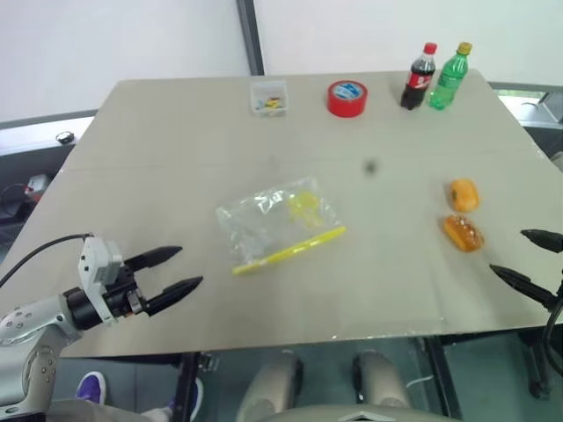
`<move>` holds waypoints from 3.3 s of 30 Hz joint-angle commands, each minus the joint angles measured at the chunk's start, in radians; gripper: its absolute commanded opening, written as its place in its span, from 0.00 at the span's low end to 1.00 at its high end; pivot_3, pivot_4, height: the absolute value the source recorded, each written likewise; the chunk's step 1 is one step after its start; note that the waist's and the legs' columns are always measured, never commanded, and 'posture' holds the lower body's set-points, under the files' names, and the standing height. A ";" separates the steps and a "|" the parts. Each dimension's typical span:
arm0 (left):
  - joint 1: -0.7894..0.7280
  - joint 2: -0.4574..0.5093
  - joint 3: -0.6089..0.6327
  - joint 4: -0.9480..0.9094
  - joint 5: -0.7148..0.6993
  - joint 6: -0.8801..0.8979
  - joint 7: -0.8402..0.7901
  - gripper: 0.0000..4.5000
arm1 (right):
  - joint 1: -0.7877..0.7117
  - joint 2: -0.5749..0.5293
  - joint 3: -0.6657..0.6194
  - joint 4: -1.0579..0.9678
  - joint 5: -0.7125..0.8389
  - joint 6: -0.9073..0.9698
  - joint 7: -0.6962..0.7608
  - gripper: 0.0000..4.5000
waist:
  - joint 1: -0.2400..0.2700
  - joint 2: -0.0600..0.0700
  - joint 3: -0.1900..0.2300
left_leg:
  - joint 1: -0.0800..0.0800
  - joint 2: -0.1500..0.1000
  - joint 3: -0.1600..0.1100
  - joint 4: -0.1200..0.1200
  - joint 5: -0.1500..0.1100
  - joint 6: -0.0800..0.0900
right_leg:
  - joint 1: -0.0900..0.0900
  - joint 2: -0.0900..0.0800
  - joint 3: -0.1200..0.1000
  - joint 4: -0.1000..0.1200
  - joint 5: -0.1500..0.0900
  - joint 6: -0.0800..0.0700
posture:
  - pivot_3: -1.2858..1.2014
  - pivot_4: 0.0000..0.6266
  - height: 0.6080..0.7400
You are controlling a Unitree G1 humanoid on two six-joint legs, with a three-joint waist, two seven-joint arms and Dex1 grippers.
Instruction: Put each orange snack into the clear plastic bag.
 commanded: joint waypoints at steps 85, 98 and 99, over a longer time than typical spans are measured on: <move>-1.162 -0.485 -0.109 0.697 -0.550 1.336 0.656 0.01 | -0.164 0.223 0.844 -0.345 -0.791 0.025 -0.727 1.00 | -0.008 -0.005 0.000 | -0.015 -0.052 -0.062 0.009 0.012 -0.005 | -0.008 -0.028 -0.023 0.025 -0.020 0.011 | 0.52 0.24 1.00; -1.064 -0.540 0.009 0.573 -0.908 1.311 1.133 0.00 | -0.388 0.429 0.847 -0.010 -0.827 -0.107 -0.810 0.59 | -0.010 -0.006 -0.001 | -0.015 -0.051 -0.055 0.011 0.013 -0.006 | -0.014 -0.027 -0.014 0.036 -0.020 0.010 | 0.52 0.24 1.00; -1.056 -0.543 0.011 0.561 -0.936 1.296 1.167 0.00 | -0.400 0.431 0.845 0.004 -0.826 -0.119 -0.807 0.46 | -0.011 -0.006 -0.001 | -0.015 -0.051 -0.054 0.011 0.013 -0.006 | -0.014 -0.027 -0.014 0.037 -0.020 0.010 | 0.52 0.24 1.00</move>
